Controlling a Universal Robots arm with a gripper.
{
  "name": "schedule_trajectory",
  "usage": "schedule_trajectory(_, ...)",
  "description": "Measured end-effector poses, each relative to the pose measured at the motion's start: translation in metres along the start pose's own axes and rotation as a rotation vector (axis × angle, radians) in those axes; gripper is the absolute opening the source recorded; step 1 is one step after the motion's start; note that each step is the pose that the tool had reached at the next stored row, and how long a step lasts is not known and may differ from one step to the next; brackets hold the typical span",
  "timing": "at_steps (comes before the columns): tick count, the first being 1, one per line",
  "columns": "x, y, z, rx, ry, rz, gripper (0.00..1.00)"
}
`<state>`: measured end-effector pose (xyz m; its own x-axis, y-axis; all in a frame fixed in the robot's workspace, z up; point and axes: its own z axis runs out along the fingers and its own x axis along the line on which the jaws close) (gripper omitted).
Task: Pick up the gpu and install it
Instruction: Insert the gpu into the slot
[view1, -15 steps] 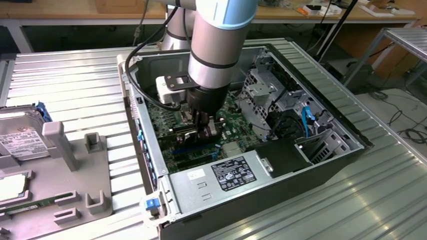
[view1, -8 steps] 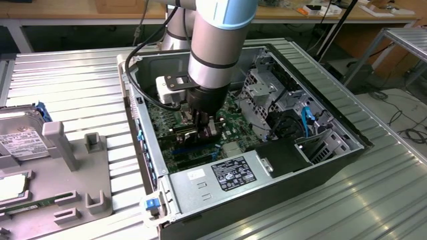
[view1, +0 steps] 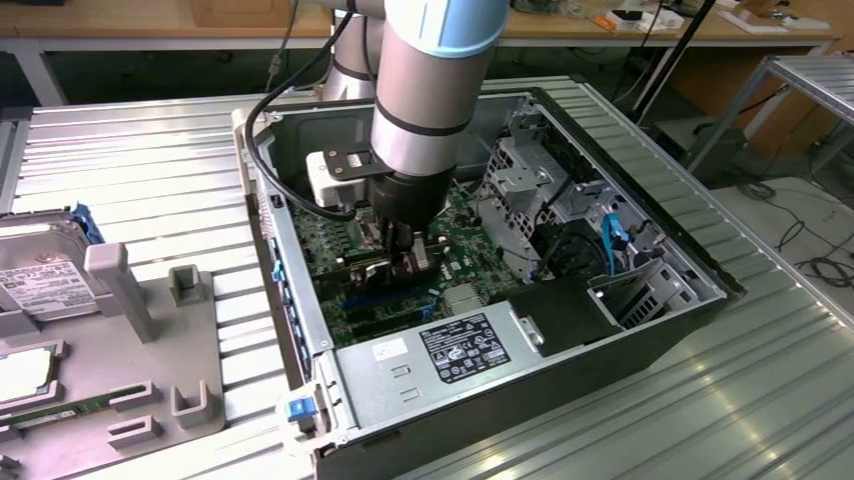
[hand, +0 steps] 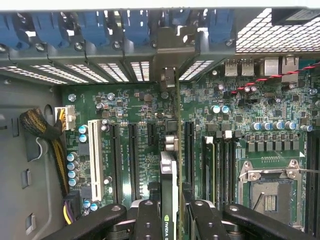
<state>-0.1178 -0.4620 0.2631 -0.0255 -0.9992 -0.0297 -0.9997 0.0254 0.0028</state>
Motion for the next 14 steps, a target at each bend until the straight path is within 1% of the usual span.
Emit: schedule_trajectory(14,-0.0003,0.0,0.0021,0.0,-0.0001,0.0,0.27)
